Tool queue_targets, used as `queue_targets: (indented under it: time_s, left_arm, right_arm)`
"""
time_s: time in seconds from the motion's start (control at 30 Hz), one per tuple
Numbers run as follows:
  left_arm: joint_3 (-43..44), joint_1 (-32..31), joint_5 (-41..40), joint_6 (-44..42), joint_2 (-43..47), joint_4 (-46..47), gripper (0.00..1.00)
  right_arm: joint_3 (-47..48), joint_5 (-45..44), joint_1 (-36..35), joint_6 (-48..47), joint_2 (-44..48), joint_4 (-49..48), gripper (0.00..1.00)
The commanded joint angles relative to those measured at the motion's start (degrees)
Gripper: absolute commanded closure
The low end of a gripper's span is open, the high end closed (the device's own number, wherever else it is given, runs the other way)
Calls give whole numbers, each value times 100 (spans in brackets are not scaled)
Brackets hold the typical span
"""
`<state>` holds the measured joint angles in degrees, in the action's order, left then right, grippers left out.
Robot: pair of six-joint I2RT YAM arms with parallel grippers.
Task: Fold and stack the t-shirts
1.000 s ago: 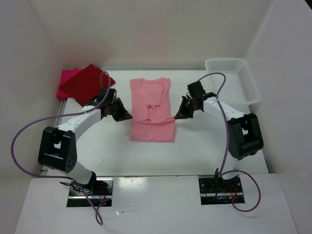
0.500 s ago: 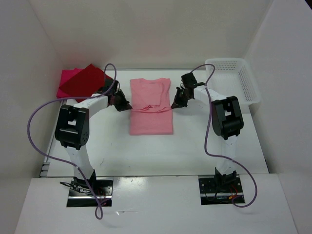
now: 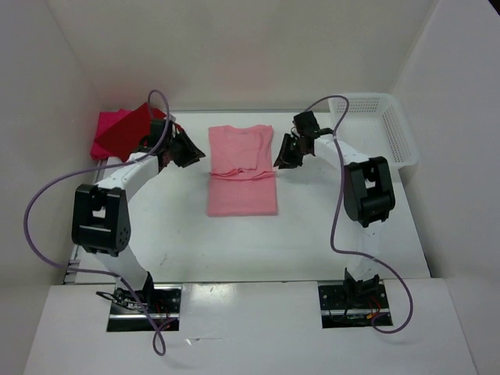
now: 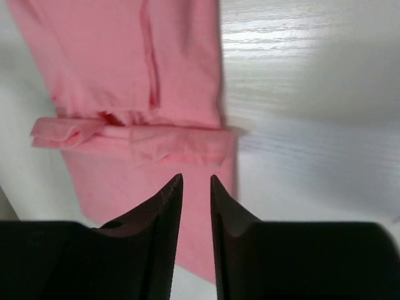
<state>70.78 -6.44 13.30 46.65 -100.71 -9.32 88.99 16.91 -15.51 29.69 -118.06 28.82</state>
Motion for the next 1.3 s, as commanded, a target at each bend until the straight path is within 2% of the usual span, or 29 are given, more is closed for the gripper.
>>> queue_targets:
  time_s: [0.0, 0.03, 0.1, 0.13, 0.23, 0.37, 0.6, 0.8, 0.9, 1.07, 1.23, 1.27]
  left_arm:
    - [-222, -462, 295, -104, 683, 317, 62]
    - [-536, -638, 357, -26, 736, 413, 64]
    - [-915, -1148, 358, 254, 798, 580, 66]
    - [-1309, -1254, 358, 370, 850, 833, 67]
    - [-1716, -1447, 358, 626, 799, 1107, 70]
    - [-1910, -1448, 139, 565, 667, 1170, 70]
    - [-2296, -1448, 15, 442, 561, 1170, 70]
    - [-2586, -1448, -99, 336, 561, 1109, 70]
    - [-2701, -1448, -231, 274, 561, 994, 70]
    - [-2754, -1448, -284, 169, 701, 801, 69]
    - [-2588, -1448, -284, 169, 1175, 459, 65]
    - [-2587, -1448, -284, 169, 1263, 405, 63]
  right_arm:
    - [-74, -21, -48, -130, 1047, -52, 71]
    - [-144, -21, -214, -61, 1100, -104, 84]
    - [-294, 66, -434, 1, 1101, -104, 97]
    - [-295, 67, -679, 1, 988, -183, 100]
    - [-172, 233, -1032, 141, 513, -236, 100]
    - [-67, 419, -1104, 274, 144, -578, 100]
    - [223, 428, -1350, 274, -489, -518, 100]
    - [864, -125, -1350, 283, -1078, -431, 100]
    - [1216, -310, -1288, 283, -1211, -683, 100]
    - [1708, -1170, -1235, 344, -1457, -1000, 100]
    - [2298, -1032, -1235, 344, -1509, -660, 100]
    - [2298, -953, -1235, 344, -1257, -658, 100]
